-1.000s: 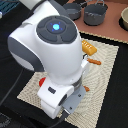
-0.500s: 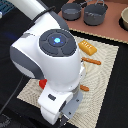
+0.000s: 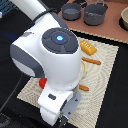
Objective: Interact with the objects in diverse but meaningful ways.
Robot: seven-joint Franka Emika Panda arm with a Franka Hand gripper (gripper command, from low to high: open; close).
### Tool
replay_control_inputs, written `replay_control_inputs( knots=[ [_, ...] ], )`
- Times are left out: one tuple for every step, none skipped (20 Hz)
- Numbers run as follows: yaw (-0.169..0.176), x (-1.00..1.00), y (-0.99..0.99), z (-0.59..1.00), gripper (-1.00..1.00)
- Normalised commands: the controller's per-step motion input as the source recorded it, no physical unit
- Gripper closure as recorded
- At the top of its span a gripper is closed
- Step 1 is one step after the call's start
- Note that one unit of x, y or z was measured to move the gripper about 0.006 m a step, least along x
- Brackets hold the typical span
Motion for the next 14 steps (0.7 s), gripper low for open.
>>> replay_control_inputs(
  knots=[
    [0.095, 0.52, 0.56, 1.0, 1.0],
    [0.101, 0.6, 0.62, 1.0, 1.0],
    [0.107, 0.6, 0.63, 1.0, 1.0],
    [0.108, 0.59, 0.64, 1.0, 1.0],
    [0.109, 0.58, 0.64, 1.0, 1.0],
    [0.109, 0.57, 0.65, 1.0, 1.0],
    [0.106, 0.54, 0.67, 1.0, 1.0],
    [0.106, 0.46, 0.68, 1.0, 1.0],
    [0.107, 0.45, 0.73, 1.0, 1.0],
    [0.103, 0.39, 0.8, 1.0, 1.0],
    [0.091, 0.27, 0.83, 0.86, 1.0],
    [0.081, 0.16, 0.84, 0.64, 1.0],
    [0.075, 0.08, 0.84, 0.43, 1.0],
    [0.073, 0.0, 0.82, 0.23, 1.0]
  ],
)
